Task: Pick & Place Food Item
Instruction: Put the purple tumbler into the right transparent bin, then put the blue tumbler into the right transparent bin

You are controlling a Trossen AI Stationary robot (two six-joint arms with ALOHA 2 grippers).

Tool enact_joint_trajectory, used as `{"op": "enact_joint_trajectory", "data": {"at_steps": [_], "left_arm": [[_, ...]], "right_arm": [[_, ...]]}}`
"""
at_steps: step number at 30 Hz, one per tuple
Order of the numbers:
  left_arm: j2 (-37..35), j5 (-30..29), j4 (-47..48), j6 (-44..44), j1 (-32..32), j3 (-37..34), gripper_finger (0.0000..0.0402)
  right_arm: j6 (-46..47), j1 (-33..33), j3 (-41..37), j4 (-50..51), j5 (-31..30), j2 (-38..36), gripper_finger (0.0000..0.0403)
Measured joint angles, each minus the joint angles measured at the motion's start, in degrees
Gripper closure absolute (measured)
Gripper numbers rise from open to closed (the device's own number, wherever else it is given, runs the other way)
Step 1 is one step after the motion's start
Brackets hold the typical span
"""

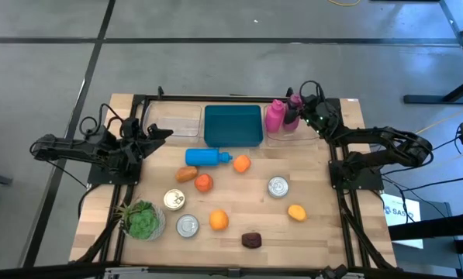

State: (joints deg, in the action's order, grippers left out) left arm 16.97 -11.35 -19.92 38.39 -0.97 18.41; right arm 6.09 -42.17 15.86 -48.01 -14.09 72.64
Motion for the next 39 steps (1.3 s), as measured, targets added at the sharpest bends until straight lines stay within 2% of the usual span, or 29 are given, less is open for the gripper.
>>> {"op": "enact_joint_trajectory", "data": {"at_steps": [17, 30, 39], "left_arm": [[0.0, 0.1, 0.0, 0.9, 0.0, 0.0, 0.0075], [0.0, 0.1, 0.0, 1.5, 0.0, 0.0, 0.0075], [0.0, 0.1, 0.0, 1.5, 0.0, 0.0, 0.0075]], "right_arm": [[-2.3, 0.0, 0.0, 0.0, 0.2, 0.0, 0.0118], [-0.9, 0.0, 0.0, -4.0, 0.0, -0.1, 0.0117], [-0.8, 0.0, 0.0, -3.8, 1.4, -4.6, 0.0117]]}}
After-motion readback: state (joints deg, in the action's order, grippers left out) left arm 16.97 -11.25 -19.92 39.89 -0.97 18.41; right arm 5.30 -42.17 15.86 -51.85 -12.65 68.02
